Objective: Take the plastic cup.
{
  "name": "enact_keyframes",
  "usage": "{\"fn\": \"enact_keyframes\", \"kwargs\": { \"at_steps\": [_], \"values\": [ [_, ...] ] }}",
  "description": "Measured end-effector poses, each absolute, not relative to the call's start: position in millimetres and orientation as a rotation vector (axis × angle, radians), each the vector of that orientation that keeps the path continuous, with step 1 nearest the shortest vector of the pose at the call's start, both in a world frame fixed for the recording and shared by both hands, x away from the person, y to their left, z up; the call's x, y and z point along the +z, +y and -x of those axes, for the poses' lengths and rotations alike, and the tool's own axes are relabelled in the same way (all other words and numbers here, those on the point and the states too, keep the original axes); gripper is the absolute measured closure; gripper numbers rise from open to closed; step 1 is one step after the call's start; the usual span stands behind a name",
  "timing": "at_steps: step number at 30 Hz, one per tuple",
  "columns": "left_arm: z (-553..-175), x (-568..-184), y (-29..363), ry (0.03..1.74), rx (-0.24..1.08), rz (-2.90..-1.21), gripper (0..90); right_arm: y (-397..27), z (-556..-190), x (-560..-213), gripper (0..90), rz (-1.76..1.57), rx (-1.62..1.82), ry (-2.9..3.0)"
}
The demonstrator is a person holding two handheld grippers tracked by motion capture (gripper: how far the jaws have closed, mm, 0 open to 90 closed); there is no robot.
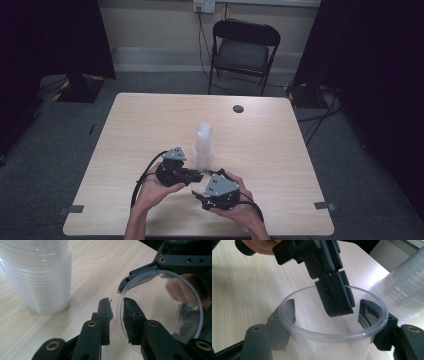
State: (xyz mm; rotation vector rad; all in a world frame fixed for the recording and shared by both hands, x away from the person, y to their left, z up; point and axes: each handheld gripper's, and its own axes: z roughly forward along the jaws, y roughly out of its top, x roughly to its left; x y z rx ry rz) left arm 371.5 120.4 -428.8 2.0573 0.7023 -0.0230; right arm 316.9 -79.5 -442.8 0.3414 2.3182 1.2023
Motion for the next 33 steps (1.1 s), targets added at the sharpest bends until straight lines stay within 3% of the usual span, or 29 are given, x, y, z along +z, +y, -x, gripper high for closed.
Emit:
{"fn": "enact_keyframes", "kwargs": {
  "at_steps": [9, 12, 33],
  "values": [
    [-368.7, -429.6, 123.3, 0.695, -0.006, -2.023, 72.8, -82.5, -320.6, -442.2, 29.8, -0.381, 1.226, 2.304],
    [-368.5, -430.9, 126.4, 0.720, -0.019, -1.978, 67.2, -84.6, -322.1, -441.7, 29.8, -0.406, 1.244, 2.297],
    [-362.9, -428.6, 136.1, 0.782, 0.074, -1.863, 50.2, -93.6, -326.9, -440.0, 29.8, -0.514, 1.334, 2.285]
  ]
}}
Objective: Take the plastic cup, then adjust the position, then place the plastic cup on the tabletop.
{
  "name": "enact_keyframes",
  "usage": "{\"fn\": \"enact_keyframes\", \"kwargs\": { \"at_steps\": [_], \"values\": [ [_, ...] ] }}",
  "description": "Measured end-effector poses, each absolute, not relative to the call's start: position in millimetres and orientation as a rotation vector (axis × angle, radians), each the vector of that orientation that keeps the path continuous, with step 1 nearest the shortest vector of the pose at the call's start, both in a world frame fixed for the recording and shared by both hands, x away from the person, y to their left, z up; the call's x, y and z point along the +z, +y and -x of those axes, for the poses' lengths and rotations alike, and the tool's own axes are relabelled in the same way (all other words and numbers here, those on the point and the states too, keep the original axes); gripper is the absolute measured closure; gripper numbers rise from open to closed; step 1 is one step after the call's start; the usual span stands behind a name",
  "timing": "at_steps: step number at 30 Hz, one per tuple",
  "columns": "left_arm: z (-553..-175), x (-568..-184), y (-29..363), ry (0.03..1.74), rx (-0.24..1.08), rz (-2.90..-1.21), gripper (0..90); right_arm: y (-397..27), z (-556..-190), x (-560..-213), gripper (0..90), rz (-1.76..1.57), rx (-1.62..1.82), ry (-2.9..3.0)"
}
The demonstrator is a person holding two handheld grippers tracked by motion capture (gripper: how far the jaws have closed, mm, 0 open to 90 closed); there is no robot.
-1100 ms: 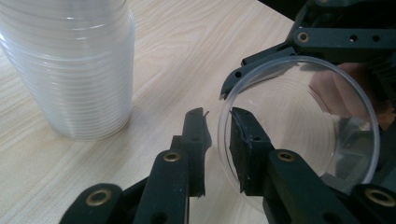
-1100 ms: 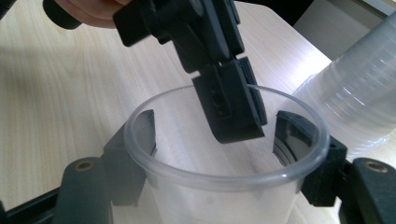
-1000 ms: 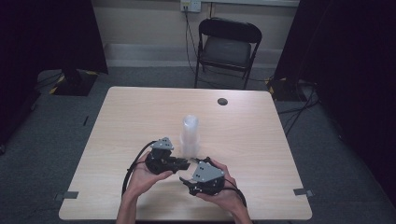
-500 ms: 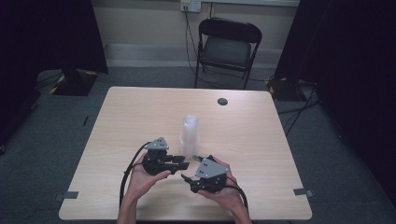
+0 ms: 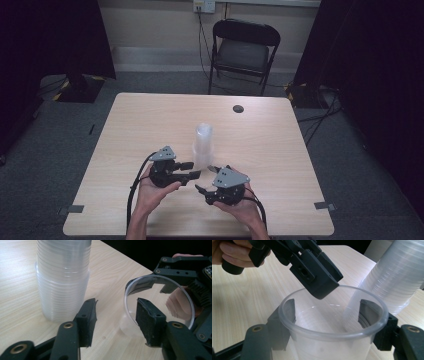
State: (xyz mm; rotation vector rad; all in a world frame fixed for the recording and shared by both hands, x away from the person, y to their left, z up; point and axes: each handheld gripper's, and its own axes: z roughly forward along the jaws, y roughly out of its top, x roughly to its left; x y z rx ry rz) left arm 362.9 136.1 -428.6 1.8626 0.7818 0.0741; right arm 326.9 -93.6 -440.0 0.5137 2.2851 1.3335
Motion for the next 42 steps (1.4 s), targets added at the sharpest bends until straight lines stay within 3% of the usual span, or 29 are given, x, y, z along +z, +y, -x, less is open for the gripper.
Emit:
{"fn": "enact_keyframes", "kwargs": {
  "at_steps": [13, 18, 42],
  "values": [
    [-356.6, -424.0, 139.7, 0.829, 0.180, -1.810, 35.6, -101.0, -329.6, -440.4, 29.7, -0.560, 1.359, 2.269],
    [-351.6, -422.6, 149.0, 0.844, 0.283, -1.756, 29.9, -104.4, -331.1, -440.7, 29.5, -0.592, 1.381, 2.263],
    [-336.1, -445.0, 165.5, 0.899, 0.477, -1.744, 21.2, -130.2, -350.9, -439.7, 29.9, -0.820, 1.438, 2.169]
  ]
}}
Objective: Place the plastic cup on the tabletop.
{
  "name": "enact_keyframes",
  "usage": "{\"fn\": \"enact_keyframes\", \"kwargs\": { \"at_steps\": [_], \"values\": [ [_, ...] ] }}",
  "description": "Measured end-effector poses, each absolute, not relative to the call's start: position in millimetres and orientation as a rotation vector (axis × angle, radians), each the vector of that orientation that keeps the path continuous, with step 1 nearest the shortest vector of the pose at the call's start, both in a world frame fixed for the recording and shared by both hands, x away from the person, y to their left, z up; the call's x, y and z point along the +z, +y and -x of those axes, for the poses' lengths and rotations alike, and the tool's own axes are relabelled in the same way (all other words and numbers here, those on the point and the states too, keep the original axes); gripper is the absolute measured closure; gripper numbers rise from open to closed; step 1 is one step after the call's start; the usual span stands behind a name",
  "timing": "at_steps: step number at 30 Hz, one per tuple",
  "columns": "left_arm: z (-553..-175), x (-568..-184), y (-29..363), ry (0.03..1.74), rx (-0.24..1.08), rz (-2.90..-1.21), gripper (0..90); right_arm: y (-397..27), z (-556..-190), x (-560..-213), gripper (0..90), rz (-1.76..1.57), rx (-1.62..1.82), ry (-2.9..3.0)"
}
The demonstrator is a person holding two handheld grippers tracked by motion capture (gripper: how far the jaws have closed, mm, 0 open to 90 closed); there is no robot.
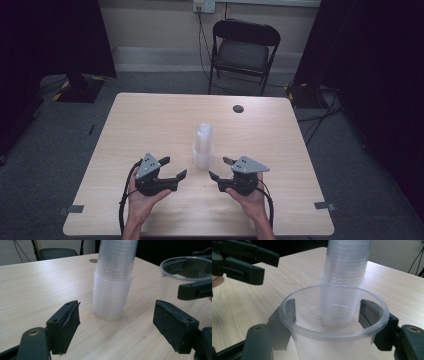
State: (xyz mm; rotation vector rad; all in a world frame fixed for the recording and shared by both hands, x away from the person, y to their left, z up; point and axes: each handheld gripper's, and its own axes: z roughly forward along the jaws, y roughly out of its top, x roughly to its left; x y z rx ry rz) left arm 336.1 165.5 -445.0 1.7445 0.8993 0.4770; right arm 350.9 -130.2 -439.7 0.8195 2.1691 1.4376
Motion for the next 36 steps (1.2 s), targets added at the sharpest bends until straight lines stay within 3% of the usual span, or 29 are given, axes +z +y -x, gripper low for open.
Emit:
{"fn": "enact_keyframes", "kwargs": {
  "at_steps": [36],
  "values": [
    [-335.9, -464.1, 191.1, 1.029, 0.526, -1.724, 21.5, -164.6, -411.0, -432.2, 29.1, -1.045, 1.390, 2.008]
  ]
}}
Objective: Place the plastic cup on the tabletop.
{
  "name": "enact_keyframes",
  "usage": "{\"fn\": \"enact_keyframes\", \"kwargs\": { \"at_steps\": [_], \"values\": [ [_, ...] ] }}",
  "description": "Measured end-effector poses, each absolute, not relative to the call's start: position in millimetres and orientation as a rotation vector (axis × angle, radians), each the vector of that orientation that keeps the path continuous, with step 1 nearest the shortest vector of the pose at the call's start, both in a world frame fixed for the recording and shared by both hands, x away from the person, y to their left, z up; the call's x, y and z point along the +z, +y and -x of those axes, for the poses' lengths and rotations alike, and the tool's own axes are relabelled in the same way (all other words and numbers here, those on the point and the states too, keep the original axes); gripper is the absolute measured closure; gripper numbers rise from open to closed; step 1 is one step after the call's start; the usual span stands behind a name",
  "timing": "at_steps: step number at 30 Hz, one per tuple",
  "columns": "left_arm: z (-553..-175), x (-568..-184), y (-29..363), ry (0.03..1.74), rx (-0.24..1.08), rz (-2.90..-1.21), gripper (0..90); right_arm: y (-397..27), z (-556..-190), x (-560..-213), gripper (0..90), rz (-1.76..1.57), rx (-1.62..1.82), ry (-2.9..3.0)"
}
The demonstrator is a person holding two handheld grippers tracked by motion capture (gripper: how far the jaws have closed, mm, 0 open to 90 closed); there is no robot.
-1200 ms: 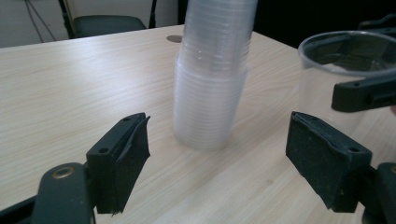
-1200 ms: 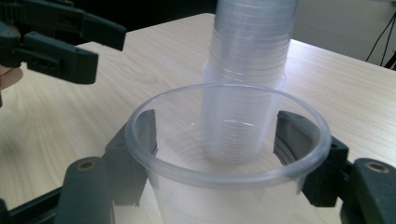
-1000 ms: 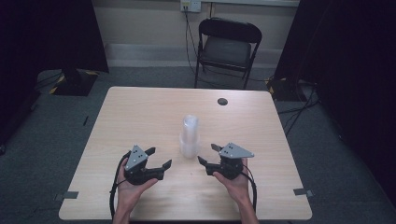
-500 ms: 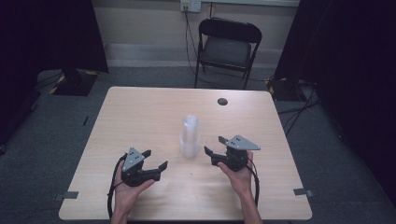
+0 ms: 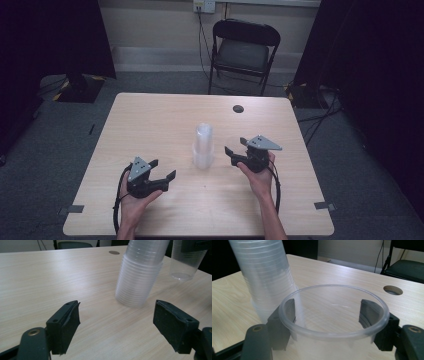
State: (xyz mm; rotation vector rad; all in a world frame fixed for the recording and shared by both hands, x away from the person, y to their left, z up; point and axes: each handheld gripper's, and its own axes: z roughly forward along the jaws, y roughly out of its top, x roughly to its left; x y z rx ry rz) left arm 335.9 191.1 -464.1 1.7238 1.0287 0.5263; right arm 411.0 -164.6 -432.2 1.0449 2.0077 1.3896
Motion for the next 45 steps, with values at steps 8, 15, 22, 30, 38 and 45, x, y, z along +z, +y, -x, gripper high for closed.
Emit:
{"fn": "enact_keyframes", "kwargs": {
  "at_steps": [8, 15, 22, 30, 38, 45],
  "values": [
    [-330.7, -463.7, 195.8, 1.042, 0.524, -1.715, 22.3, -169.5, -430.5, -422.4, 28.9, -1.052, 1.383, 1.988],
    [-328.0, -468.0, 197.0, 1.039, 0.530, -1.715, 22.3, -171.0, -448.0, -423.1, 28.8, -1.071, 1.366, 1.975],
    [-325.9, -468.3, 203.8, 1.043, 0.545, -1.699, 22.9, -173.6, -467.3, -428.1, 28.8, -1.121, 1.360, 1.941],
    [-323.4, -470.8, 198.9, 1.013, 0.522, -1.742, 22.0, -176.6, -481.3, -438.8, 28.6, -1.177, 1.364, 1.927],
    [-320.6, -472.8, 196.0, 1.026, 0.514, -1.749, 21.8, -177.8, -495.2, -456.9, 27.8, -1.252, 1.318, 1.917],
    [-315.0, -475.6, 198.9, 1.051, 0.505, -1.733, 21.8, -177.6, -498.6, -463.3, 27.1, -1.266, 1.307, 1.905]
  ]
}}
